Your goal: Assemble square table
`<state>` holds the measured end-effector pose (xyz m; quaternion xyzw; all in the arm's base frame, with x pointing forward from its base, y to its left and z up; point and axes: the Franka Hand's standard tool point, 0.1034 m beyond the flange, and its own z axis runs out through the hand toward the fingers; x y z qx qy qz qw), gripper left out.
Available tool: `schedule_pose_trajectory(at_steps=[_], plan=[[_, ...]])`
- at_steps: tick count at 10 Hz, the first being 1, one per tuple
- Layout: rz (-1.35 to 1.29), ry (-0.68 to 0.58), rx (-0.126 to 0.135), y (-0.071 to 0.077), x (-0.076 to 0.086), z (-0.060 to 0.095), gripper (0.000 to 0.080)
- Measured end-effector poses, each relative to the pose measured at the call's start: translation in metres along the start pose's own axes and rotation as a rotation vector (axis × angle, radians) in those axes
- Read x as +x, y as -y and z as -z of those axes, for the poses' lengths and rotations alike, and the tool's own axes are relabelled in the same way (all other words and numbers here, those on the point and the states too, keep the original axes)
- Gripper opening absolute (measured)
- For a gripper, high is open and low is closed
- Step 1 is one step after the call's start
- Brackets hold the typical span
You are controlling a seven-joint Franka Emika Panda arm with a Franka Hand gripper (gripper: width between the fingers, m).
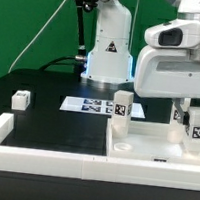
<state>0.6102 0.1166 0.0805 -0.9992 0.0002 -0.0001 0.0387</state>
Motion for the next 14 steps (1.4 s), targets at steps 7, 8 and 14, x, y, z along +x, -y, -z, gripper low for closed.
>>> schedule_pose_trajectory(at_steps=[7,8,14], plan=[[-0.605,-0.043,0.014,0.0029,-0.0022,-0.0017,0.0290],[-0.741,-0.042,0.015,0.0037,-0.0025,-0.0021,0.0290],[-1.081,-0.034,0.031,0.0046,-0.0020,-0.0023,0.0291]])
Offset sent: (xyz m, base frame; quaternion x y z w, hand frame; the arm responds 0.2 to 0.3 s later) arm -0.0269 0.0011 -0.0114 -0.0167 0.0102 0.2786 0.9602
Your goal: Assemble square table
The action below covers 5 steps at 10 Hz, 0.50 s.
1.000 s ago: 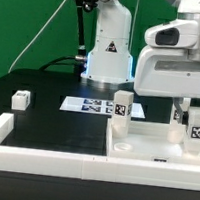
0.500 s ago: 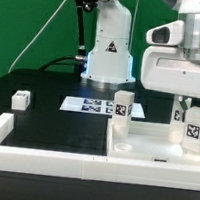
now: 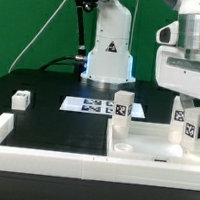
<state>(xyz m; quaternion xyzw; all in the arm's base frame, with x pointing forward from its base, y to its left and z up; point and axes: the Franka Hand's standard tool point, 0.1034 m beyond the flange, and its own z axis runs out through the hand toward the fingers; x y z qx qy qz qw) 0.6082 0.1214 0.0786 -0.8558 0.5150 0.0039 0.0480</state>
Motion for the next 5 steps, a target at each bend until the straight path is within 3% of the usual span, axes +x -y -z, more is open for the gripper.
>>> schedule_pose_trajectory(at_steps=[1,2,3,5], plan=[[0.036,0.000,0.001,0.0001,0.0000,-0.0001,0.0321],[0.074,-0.001,0.002,0.0004,0.0001,0.0001,0.0513],[0.114,-0.001,0.002,0.0004,0.0001,0.0001,0.0607],[0.368,-0.002,0.000,0.0005,-0.0015,-0.0004,0.0641]])
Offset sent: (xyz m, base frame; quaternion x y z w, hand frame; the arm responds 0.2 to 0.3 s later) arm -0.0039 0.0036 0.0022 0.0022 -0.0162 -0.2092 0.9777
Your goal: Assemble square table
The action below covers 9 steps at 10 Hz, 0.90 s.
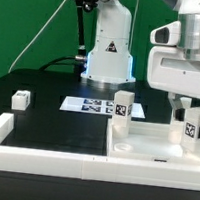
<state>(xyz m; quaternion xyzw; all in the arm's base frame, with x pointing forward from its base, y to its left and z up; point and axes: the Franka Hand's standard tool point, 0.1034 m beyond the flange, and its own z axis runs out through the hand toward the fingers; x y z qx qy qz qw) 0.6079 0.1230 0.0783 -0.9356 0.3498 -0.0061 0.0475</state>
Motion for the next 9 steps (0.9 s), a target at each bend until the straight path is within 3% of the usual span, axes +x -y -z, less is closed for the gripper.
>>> schedule_pose_trajectory(at_steps=[4,9], plan=[[0.428,0.002,-0.002,0.0001,0.0011,0.0001,0.0649],[0.776,-0.003,-0.008,-0.0016,0.0049,0.0009,0.0649]])
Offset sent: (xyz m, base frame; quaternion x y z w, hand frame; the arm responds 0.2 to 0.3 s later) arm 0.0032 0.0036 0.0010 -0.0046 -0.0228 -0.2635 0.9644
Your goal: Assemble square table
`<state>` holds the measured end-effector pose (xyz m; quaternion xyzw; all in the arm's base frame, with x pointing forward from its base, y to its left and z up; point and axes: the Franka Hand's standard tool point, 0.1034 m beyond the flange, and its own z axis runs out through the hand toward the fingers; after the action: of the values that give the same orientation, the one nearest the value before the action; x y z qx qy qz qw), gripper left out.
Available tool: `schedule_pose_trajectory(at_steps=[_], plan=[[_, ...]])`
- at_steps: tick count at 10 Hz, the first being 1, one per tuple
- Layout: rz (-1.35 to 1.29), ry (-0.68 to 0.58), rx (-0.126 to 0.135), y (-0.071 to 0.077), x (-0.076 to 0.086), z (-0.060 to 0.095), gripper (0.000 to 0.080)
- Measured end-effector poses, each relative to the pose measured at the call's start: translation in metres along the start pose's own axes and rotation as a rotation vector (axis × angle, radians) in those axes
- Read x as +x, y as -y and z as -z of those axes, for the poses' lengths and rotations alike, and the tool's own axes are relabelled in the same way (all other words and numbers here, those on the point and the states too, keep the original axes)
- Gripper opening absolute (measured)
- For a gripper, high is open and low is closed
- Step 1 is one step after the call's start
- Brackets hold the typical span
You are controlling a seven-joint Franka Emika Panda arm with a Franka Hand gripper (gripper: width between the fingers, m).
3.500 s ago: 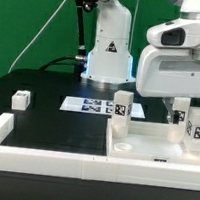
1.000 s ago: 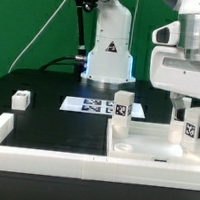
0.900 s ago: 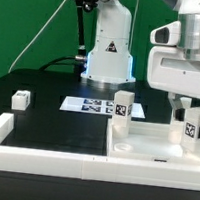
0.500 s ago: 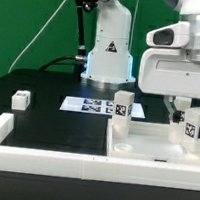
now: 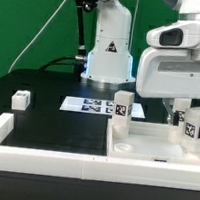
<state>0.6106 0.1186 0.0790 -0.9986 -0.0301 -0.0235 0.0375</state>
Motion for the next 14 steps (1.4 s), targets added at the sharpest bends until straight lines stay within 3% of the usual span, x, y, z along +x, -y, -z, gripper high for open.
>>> schedule_pose_trajectory(at_steps=[3,5,6,7,11,14], plan=[[0.165,-0.004,-0.003,-0.0028,0.0007,0.0002,0.0649],[0.205,-0.003,-0.003,-0.0036,0.0006,-0.0001,0.0368],[0.205,-0.003,-0.003,-0.0037,0.0006,-0.0002,0.0368],[0.205,-0.003,-0.003,-0.0037,0.0005,-0.0003,0.0290],[0.098,-0.003,-0.002,-0.0037,0.0004,-0.0006,0.0290],[-0.327,0.000,0.010,-0.0023,-0.0002,-0.0020,0.0290]])
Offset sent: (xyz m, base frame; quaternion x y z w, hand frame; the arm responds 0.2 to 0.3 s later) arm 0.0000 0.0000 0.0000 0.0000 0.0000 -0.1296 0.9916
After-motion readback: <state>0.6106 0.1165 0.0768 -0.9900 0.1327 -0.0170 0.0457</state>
